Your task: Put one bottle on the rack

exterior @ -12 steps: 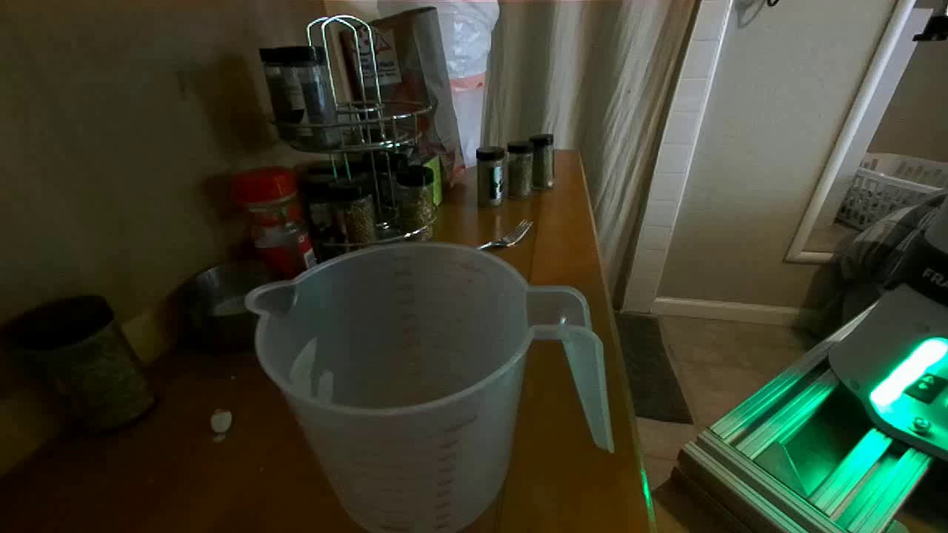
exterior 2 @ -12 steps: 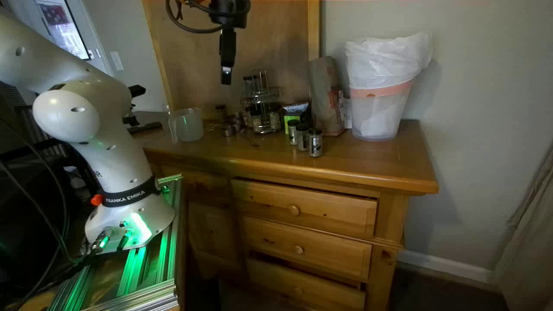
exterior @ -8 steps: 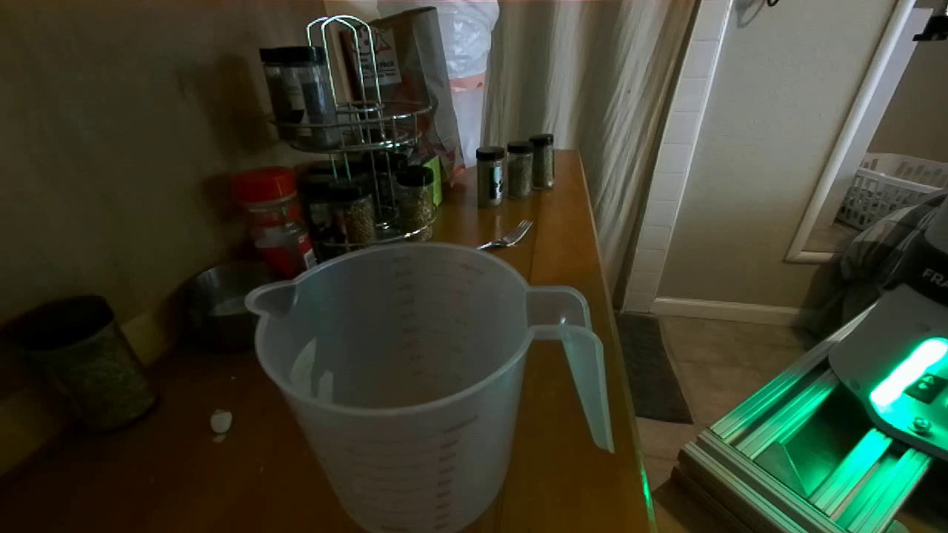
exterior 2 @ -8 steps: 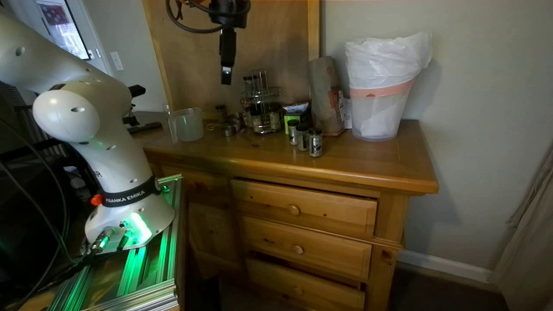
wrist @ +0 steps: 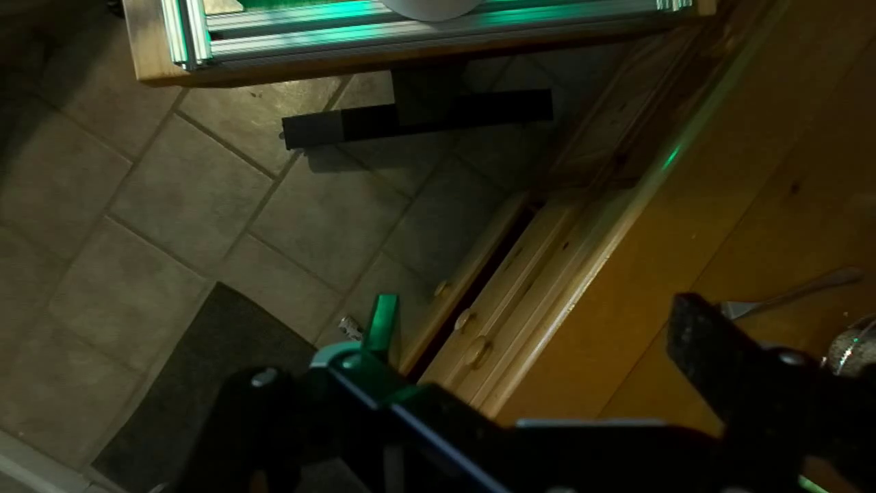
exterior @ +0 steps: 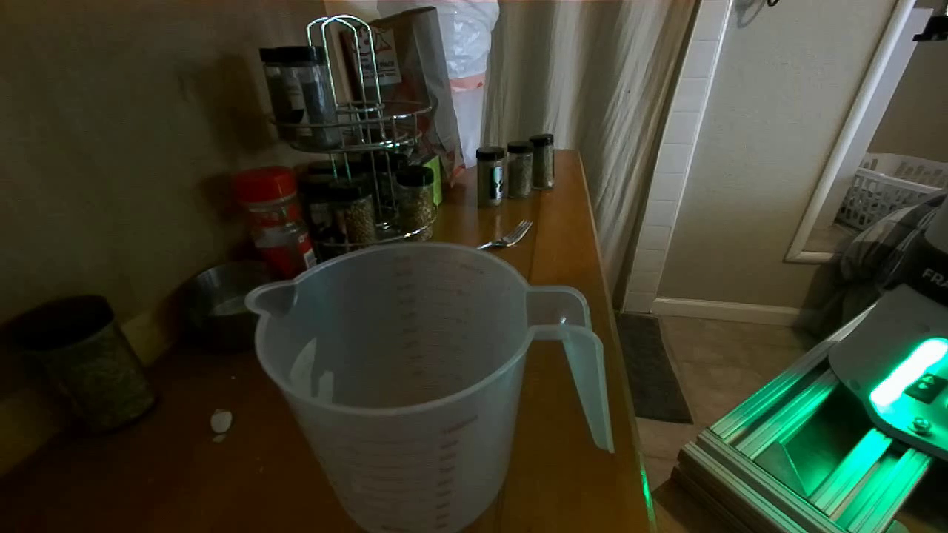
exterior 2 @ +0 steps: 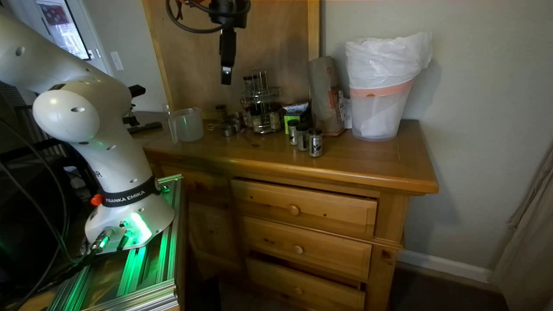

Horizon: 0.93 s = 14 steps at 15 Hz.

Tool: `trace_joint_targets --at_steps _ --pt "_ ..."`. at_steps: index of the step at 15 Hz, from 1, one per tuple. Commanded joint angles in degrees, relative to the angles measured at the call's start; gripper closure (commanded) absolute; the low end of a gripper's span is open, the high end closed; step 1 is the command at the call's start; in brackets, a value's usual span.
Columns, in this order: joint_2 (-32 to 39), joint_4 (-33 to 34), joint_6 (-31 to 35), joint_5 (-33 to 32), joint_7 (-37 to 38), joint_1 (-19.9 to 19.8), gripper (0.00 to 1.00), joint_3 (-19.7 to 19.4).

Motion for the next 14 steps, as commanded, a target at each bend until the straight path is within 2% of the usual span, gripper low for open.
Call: trace_joint_targets --at_steps 1,5,7,14 --pt "0.05 0.09 -0.09 0.16 -0.23 -0.44 0.00 0.34" --pt "0.45 0.07 0.25 0.06 -1.36 0.10 0.00 0.38" --pt "2.72 0.10 0.58 0.46 -7.20 2.60 0.00 0.06" --pt "15.30 3.25 8.22 3.37 -18.39 10.34 0.00 2.76"
